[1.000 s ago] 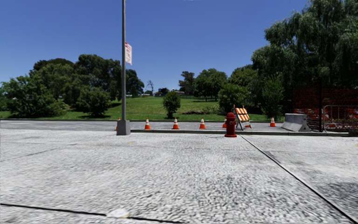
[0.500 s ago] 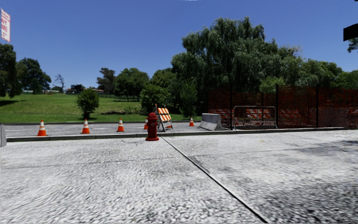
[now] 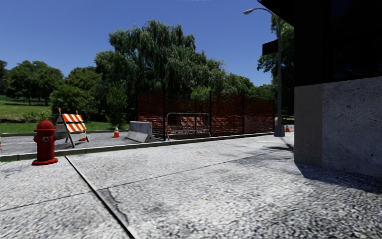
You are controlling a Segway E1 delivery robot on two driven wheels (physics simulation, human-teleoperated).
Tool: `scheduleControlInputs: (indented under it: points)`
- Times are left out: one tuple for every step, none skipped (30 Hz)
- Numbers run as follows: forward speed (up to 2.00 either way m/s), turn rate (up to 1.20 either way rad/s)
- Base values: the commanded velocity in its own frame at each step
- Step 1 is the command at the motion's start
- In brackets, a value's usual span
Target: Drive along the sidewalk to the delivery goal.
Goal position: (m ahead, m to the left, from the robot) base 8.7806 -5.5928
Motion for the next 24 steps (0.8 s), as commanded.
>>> scheduleControlInputs:
  points:
    - [1.67,-0.08]
    - [1.67,0.00]
    - [1.67,0.00]
    - [1.67,0.00]
    - [1.67,0.00]
    - [1.67,0.00]
    - [1.68,0.00]
    - [1.68,0.00]
    - [1.68,0.00]
    - [1.68,0.00]
    - [1.68,0.00]
    - [1.68,0.00]
    - [1.68,0.00]
    - [1.68,0.00]
    - [1.68,0.00]
    - [1.68,0.00]
    - [1.69,0.00]
    - [1.69,0.00]
    - [1.69,0.00]
    - [1.69,0.00]
    - [1.69,0.00]
    - [1.70,0.00]
    - [1.71,0.00]
    - [1.71,0.00]
